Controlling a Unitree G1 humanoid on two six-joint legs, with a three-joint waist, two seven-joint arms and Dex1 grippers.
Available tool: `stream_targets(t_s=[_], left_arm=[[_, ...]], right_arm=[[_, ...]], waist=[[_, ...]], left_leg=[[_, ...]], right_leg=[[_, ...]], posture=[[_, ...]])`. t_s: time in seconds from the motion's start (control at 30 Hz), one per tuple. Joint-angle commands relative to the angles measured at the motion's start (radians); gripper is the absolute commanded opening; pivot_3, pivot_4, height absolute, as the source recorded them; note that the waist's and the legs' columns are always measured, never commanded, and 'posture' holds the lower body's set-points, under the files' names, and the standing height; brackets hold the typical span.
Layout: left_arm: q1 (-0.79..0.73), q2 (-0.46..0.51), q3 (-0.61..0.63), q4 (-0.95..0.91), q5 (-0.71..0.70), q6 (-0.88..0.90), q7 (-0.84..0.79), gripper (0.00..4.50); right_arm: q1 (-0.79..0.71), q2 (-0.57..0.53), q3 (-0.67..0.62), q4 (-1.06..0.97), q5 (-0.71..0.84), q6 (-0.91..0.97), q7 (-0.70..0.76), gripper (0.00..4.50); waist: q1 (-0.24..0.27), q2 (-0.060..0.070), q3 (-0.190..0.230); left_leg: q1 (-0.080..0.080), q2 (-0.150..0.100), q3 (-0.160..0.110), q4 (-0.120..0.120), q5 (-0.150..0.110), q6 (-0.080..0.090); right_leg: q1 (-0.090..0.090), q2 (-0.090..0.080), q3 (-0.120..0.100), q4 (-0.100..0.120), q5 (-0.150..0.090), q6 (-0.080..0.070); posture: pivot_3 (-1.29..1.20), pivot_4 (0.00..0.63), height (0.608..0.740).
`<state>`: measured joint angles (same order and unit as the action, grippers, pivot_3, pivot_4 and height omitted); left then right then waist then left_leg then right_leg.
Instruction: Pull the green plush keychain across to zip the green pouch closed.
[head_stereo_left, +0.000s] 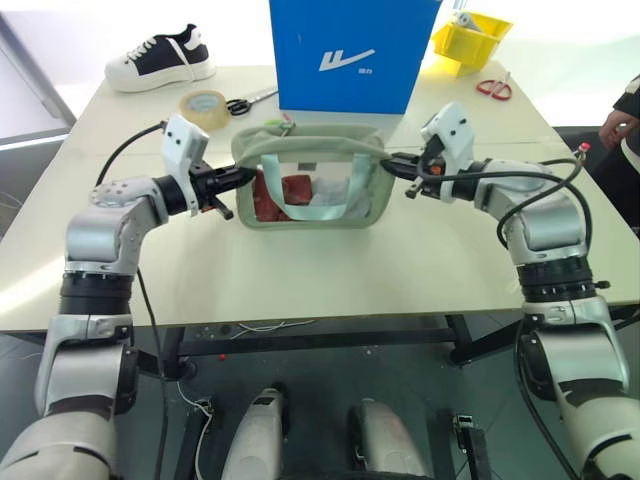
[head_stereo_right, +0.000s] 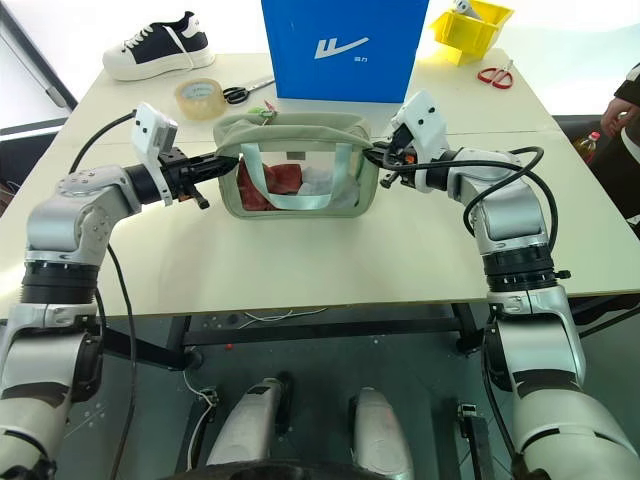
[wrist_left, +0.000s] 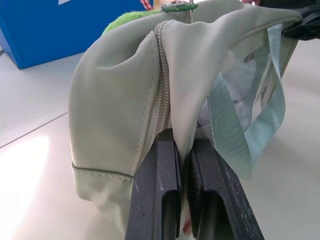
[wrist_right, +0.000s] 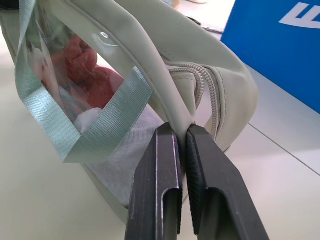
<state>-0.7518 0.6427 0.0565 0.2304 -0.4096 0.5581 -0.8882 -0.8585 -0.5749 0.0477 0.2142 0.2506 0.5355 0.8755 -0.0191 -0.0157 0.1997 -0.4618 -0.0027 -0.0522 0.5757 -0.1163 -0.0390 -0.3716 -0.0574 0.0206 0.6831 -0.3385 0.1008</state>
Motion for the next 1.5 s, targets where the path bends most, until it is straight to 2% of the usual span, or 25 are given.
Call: stream_targets(t_s=[0.03, 0.13, 0.27, 0.37, 0.5, 0.63, 0.8, 1.1, 1.5], left_arm=[[0.019, 0.035, 0.011, -0.052, 0.017, -0.027, -0.020, 0.02], [0.034, 0.034, 0.024, -0.028, 0.026, -0.049, -0.009, 0.00], [0.049, 0.036, 0.027, -0.014, 0.031, -0.076, -0.011, 0.00], [0.063, 0.041, 0.034, -0.011, 0.032, -0.092, -0.018, 0.00], [0.066, 0.041, 0.036, -0.016, 0.029, -0.096, -0.029, 0.00], [0.055, 0.038, 0.027, -0.010, 0.032, -0.102, -0.042, 0.00], [0.051, 0.035, 0.022, -0.025, 0.030, -0.092, -0.047, 0.00], [0.070, 0.036, 0.031, -0.071, 0.019, -0.068, -0.040, 0.00], [0.071, 0.028, 0.034, -0.082, 0.016, -0.054, -0.035, 0.00]], right_arm=[[-0.007, -0.043, -0.015, -0.089, 0.068, 0.048, 0.100, 0.00], [-0.029, -0.061, -0.005, -0.067, 0.075, 0.062, 0.150, 1.12], [-0.074, -0.082, 0.013, -0.028, 0.038, 0.012, 0.197, 3.10], [-0.189, -0.101, 0.020, 0.080, 0.011, -0.070, 0.252, 3.10], [-0.364, -0.019, 0.032, 0.279, -0.038, -0.216, 0.213, 3.10], [-0.485, 0.187, 0.072, 0.480, -0.100, -0.359, 0.108, 3.10], [-0.554, 0.306, 0.142, 0.711, -0.221, -0.575, 0.069, 3.10], [-0.624, 0.382, 0.170, 0.886, -0.316, -0.763, 0.048, 3.10], [-0.703, 0.367, 0.113, 0.981, -0.336, -0.765, 0.041, 3.10]], waist=[[0.002, 0.000, 0.000], [0.004, 0.000, 0.000], [0.004, 0.000, 0.000], [0.002, 0.001, 0.000], [-0.007, 0.001, 0.000], [-0.016, 0.001, 0.000], [-0.006, 0.001, 0.000], [-0.003, 0.001, 0.000], [-0.002, 0.001, 0.000]], left_leg=[[0.000, 0.000, 0.000, 0.000, 0.000, 0.000], [0.000, 0.000, 0.000, 0.000, 0.000, 0.000], [0.000, 0.000, 0.000, 0.001, 0.000, 0.000], [0.000, 0.000, 0.000, 0.000, 0.000, 0.000], [0.001, 0.000, 0.001, -0.001, 0.000, 0.000], [0.001, 0.001, 0.000, -0.002, 0.000, 0.000], [-0.001, 0.000, 0.000, 0.000, 0.000, 0.000], [0.001, 0.000, -0.001, -0.001, 0.000, -0.001], [0.000, 0.000, -0.001, -0.001, 0.000, -0.001]], right_leg=[[0.000, 0.000, 0.000, 0.000, 0.000, 0.000], [0.001, 0.000, 0.000, 0.000, 0.000, 0.000], [0.001, 0.000, 0.000, 0.000, 0.000, 0.000], [0.000, -0.001, 0.000, 0.000, 0.000, 0.000], [-0.001, 0.000, 0.001, 0.000, 0.000, 0.000], [0.000, 0.001, 0.001, 0.000, 0.000, 0.000], [-0.001, 0.001, 0.000, 0.001, 0.000, 0.000], [-0.001, 0.002, 0.000, 0.002, 0.000, 0.000], [-0.001, 0.002, 0.000, 0.002, 0.000, 0.000]], posture=[[0.00, 0.150, 0.740], [0.00, 0.150, 0.740], [0.00, 0.150, 0.740], [0.00, 0.150, 0.740], [0.00, 0.150, 0.740], [0.00, 0.150, 0.740], [0.00, 0.150, 0.740], [0.00, 0.150, 0.740], [0.00, 0.150, 0.740]])
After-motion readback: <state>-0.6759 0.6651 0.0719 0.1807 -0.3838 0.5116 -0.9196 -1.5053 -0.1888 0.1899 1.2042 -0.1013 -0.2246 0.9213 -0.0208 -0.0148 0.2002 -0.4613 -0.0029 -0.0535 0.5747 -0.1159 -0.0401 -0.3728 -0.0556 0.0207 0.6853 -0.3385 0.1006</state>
